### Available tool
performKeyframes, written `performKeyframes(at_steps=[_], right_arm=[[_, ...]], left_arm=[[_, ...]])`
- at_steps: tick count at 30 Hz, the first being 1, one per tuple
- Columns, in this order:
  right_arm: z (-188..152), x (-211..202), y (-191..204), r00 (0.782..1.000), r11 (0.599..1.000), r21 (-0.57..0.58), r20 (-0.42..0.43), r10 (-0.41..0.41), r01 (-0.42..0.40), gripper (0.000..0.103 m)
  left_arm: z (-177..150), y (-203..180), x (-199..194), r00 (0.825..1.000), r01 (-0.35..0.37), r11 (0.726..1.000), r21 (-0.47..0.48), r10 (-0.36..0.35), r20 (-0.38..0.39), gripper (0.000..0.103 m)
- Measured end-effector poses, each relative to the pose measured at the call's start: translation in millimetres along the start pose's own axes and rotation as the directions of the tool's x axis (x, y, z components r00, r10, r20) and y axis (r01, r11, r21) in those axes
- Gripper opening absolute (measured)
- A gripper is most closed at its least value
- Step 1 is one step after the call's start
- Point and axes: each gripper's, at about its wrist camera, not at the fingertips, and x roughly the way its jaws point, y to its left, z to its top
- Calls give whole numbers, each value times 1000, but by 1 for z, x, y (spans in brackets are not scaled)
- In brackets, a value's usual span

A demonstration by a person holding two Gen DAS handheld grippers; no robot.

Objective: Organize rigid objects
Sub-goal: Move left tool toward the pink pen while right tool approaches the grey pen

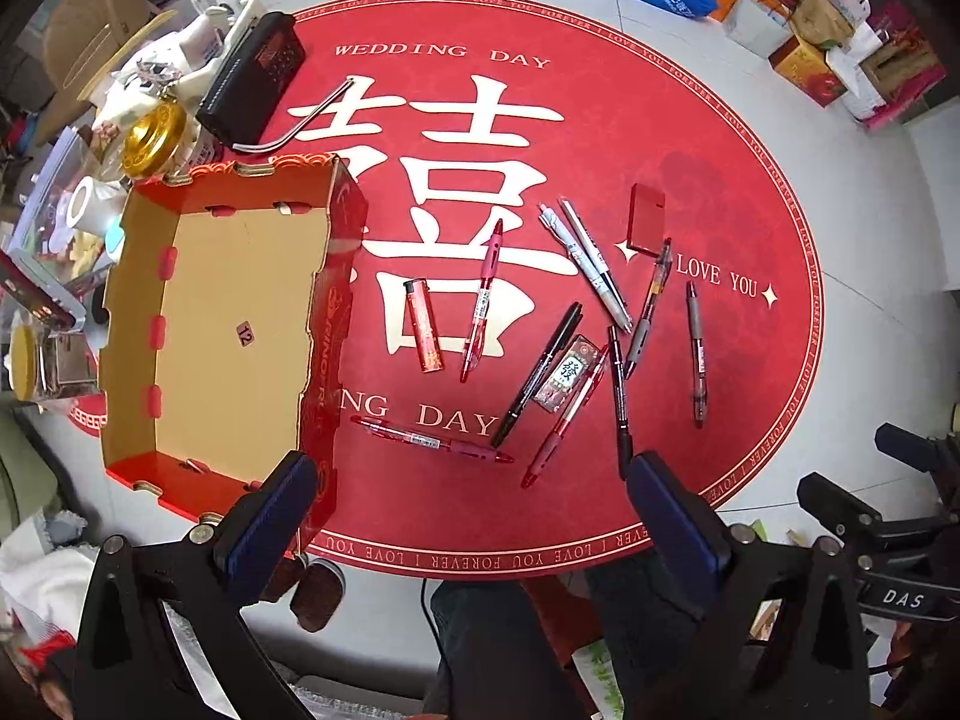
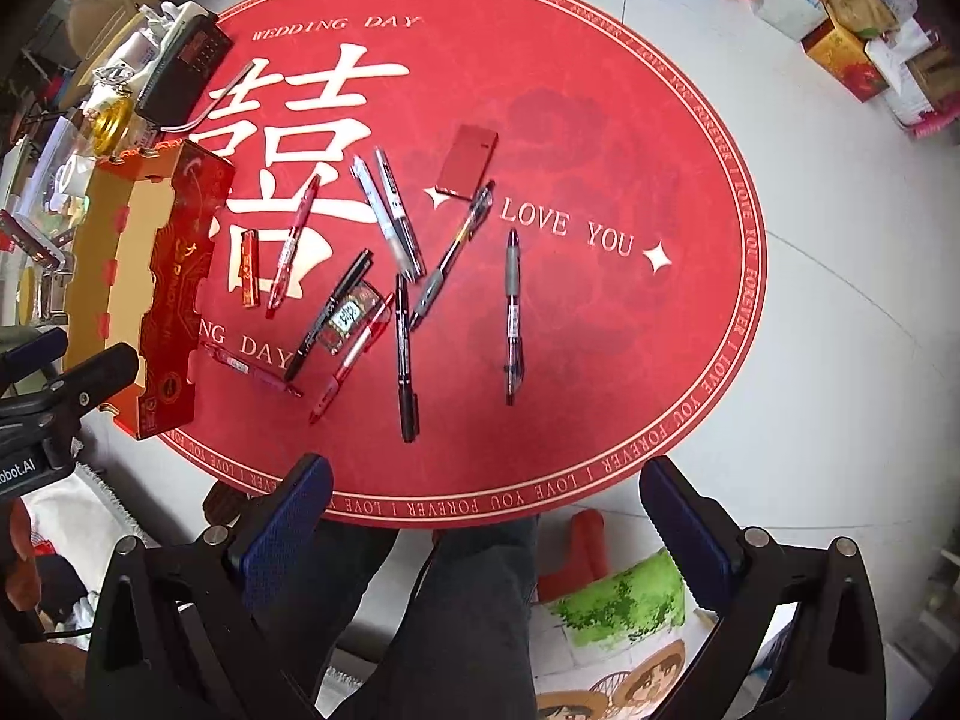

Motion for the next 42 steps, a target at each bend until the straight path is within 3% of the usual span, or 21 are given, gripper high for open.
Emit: performKeyframes(at_steps=[12, 23, 33, 42], right_arm=[[-5, 13, -11, 1000, 999, 46, -10, 2, -2, 103], [7, 68, -35, 1000, 987, 161, 0, 22, -21, 103], [33, 113, -34, 998, 991, 135, 65, 4, -13, 103], [56, 139, -27, 996, 990, 138, 87, -6, -6, 103]], left_arm=[[8, -14, 15, 1000, -27, 998, 57, 27, 8, 103], [22, -38, 76, 997, -75, 992, 100, 75, -1, 103], [45, -38, 123, 982, -138, 984, 116, 121, 146, 103], [61, -34, 164, 982, -123, 983, 134, 101, 162, 103]])
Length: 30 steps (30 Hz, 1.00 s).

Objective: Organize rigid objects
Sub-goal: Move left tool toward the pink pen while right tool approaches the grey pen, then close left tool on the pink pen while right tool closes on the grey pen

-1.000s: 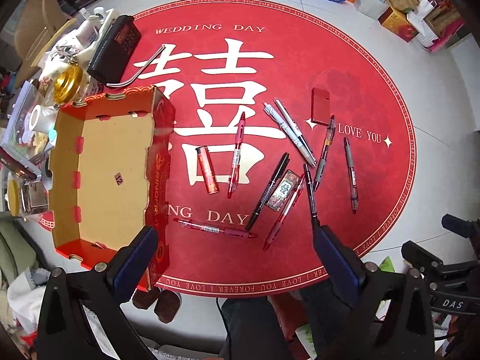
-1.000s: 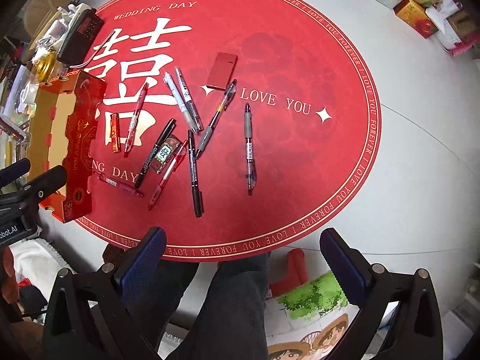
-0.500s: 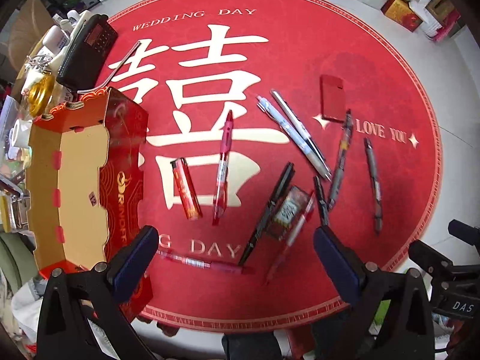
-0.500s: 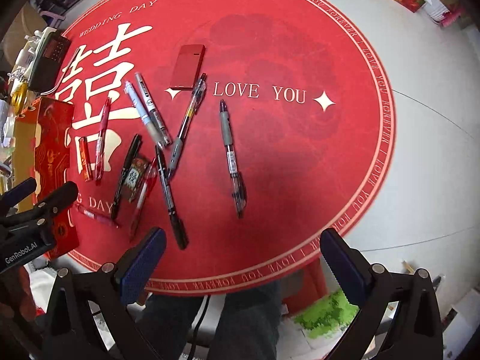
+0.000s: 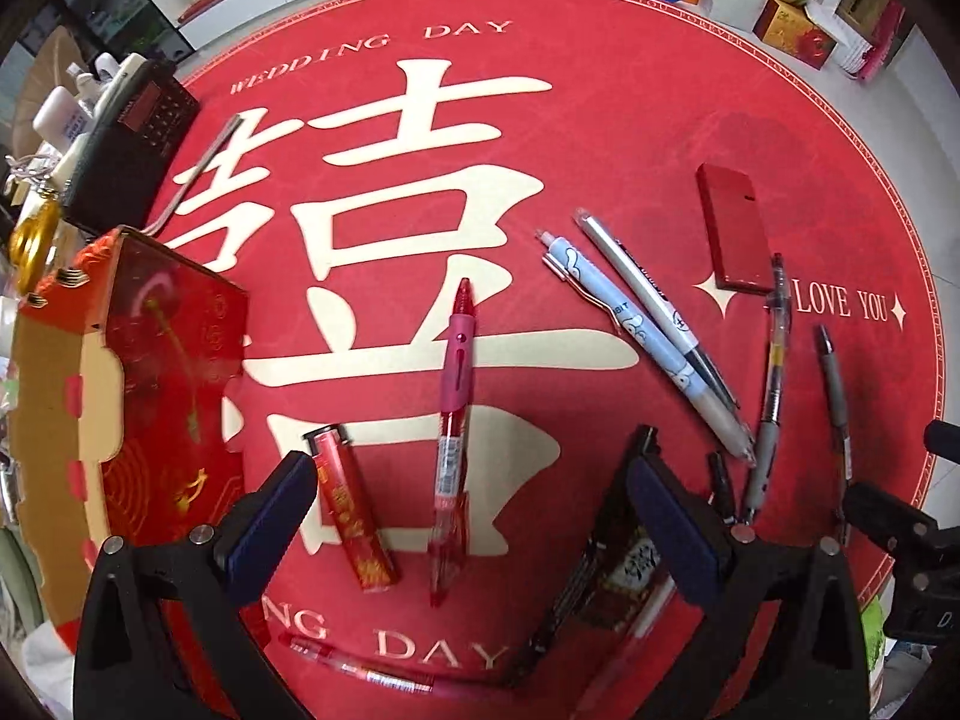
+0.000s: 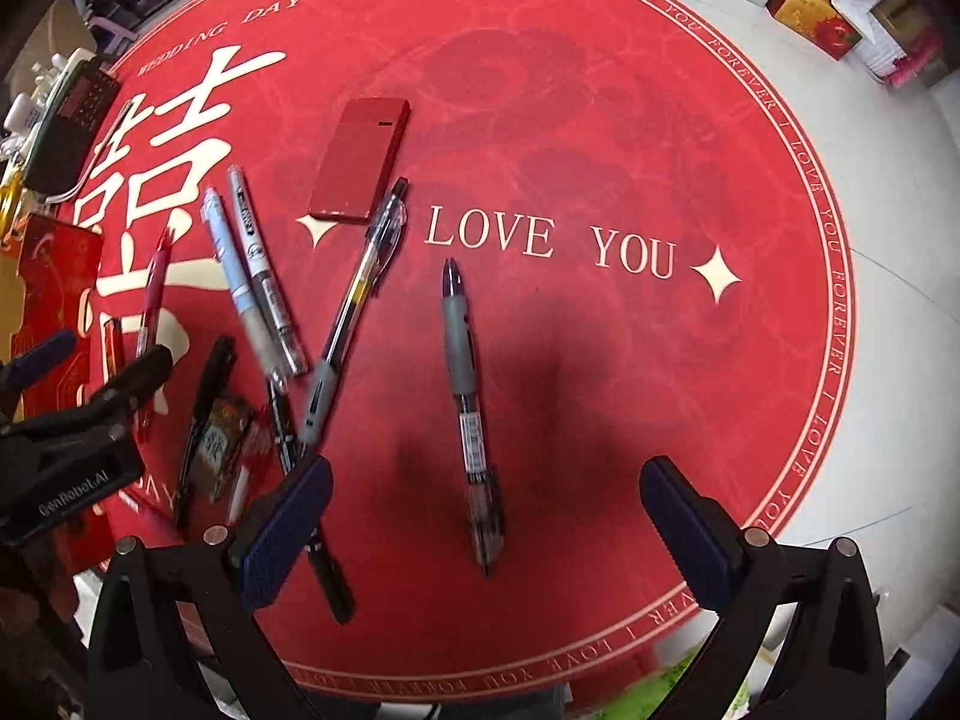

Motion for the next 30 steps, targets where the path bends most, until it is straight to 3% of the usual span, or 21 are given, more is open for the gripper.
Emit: performKeyframes(at_steps=[10, 14, 18, 24, 30], right_arm=[[12, 31, 4, 999, 999, -29, -22, -47, 47, 103], [10, 42, 4, 998, 998, -40, -40, -45, 44, 103], [7, 49, 2, 999, 998, -48, -31, -43, 42, 103], [-9, 53, -2, 998, 998, -46, -35, -44, 43, 103], [-1, 54, 2, 997, 998, -40, -59, -49, 47, 103]], left_arm=[[6, 4, 32, 999, 19, 1000, -8, -19, -26, 103], [6, 4, 35, 999, 38, 999, 2, -38, 9, 103], [9, 13, 41, 995, 102, 994, -50, -101, 10, 103], [6, 12, 42, 994, 103, 994, -37, -102, 43, 103], [-3, 10, 39, 994, 101, 994, -41, -99, 56, 103]])
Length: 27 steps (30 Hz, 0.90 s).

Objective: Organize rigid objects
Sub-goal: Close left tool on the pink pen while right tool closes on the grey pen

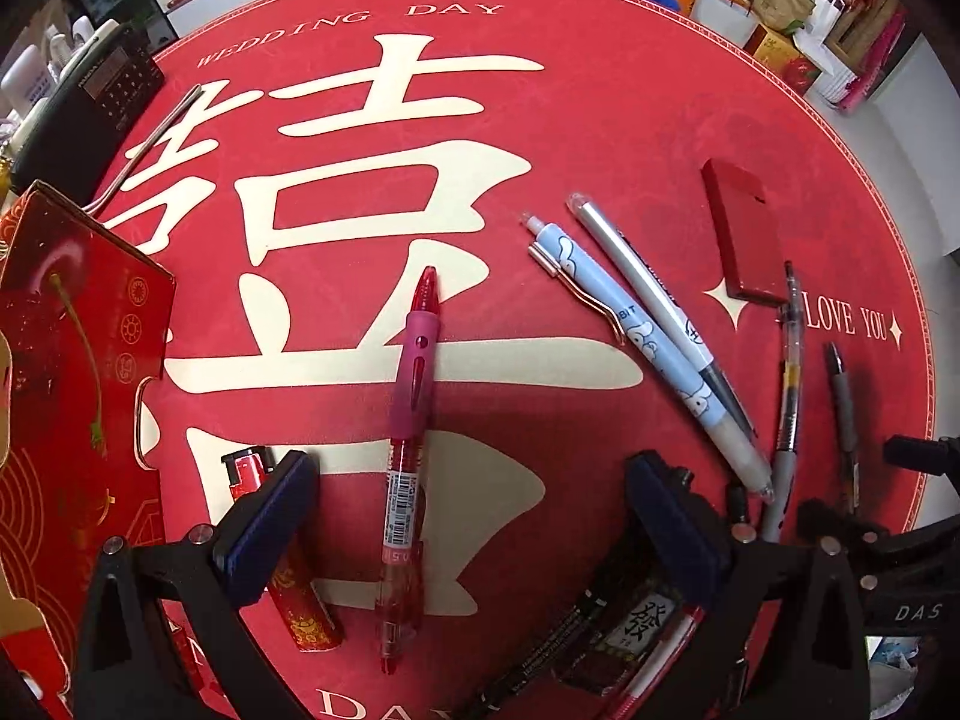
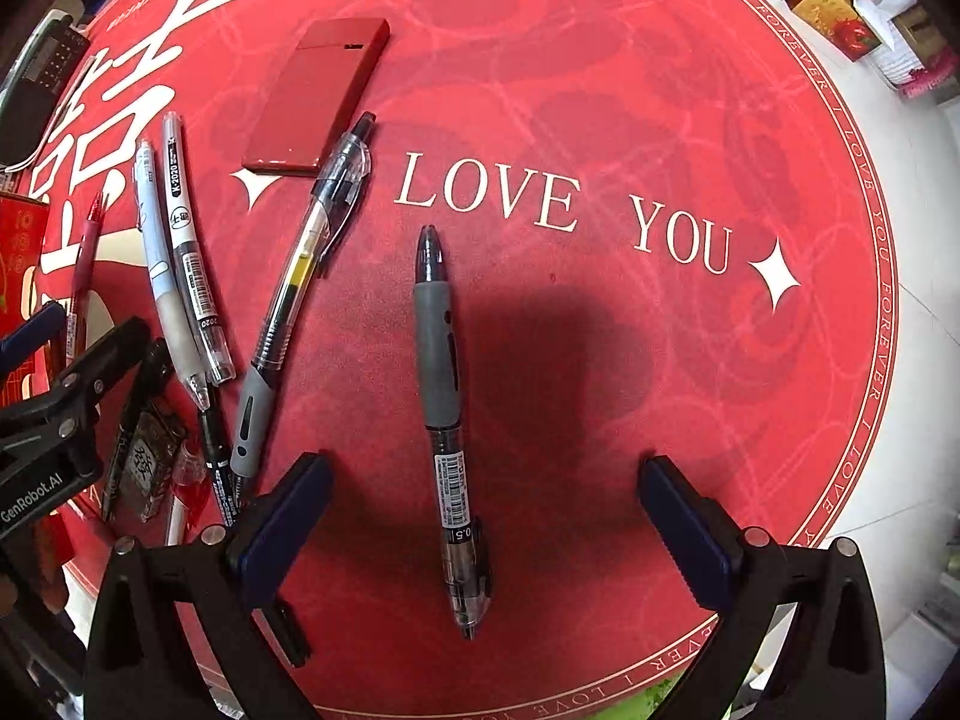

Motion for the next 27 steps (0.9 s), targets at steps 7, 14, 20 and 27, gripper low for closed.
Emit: performKeyframes(at_steps=[7, 14, 20, 27], right_arm=[[-4, -14, 10, 999, 999, -41, 51, -8, 10, 70], [1, -21, 15, 1000, 998, -56, 15, 15, -14, 11], [-2, -41, 7, 997, 997, -9, 25, 74, -74, 11], [-11, -65, -6, 991, 991, 48, 39, 125, -127, 11]], left_arm=[[6, 0, -2, 1000, 0, 1000, -8, 0, 19, 95], [7, 1, -18, 1000, 1, 1000, -8, 0, 21, 66], [10, 5, -29, 998, 54, 999, 2, -54, -28, 10], [0, 1, -50, 998, 50, 999, -1, -50, -30, 10]])
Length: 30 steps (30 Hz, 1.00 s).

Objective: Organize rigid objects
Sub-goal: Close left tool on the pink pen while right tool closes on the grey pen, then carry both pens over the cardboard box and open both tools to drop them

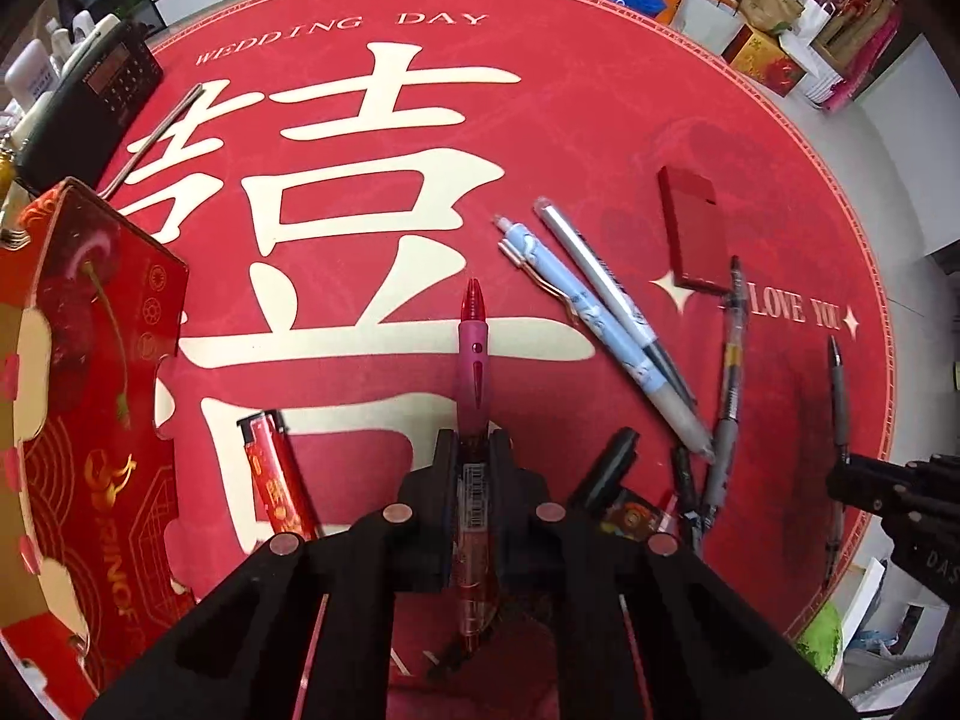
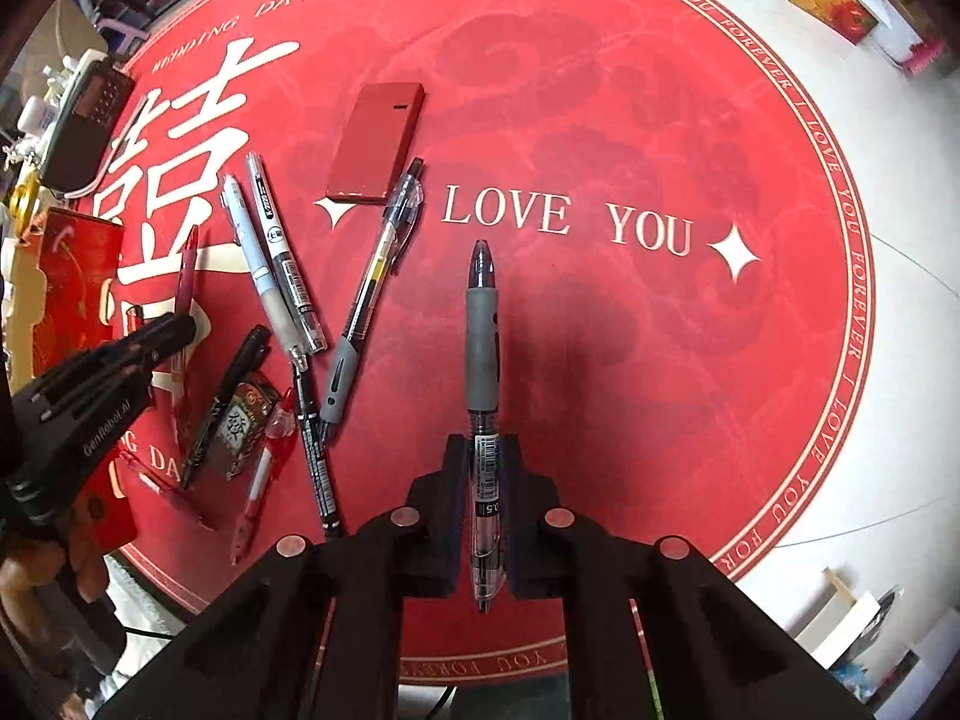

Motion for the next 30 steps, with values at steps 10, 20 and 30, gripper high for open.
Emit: performKeyframes(at_steps=[10, 20, 30], right_arm=[[-24, -22, -7, 998, 996, 68, 15, 55, -56, 11], [-28, -53, 18, 995, 995, 56, 56, 85, -88, 11], [-27, -78, 64, 989, 992, 11, 79, 124, -125, 11]], left_arm=[[-16, -17, -45, 1000, 4, 1000, 19, -4, 24, 10], [-18, -25, -80, 998, 35, 999, 3, -35, 55, 10], [-24, -1, -112, 994, 49, 998, -41, -45, 101, 10]])
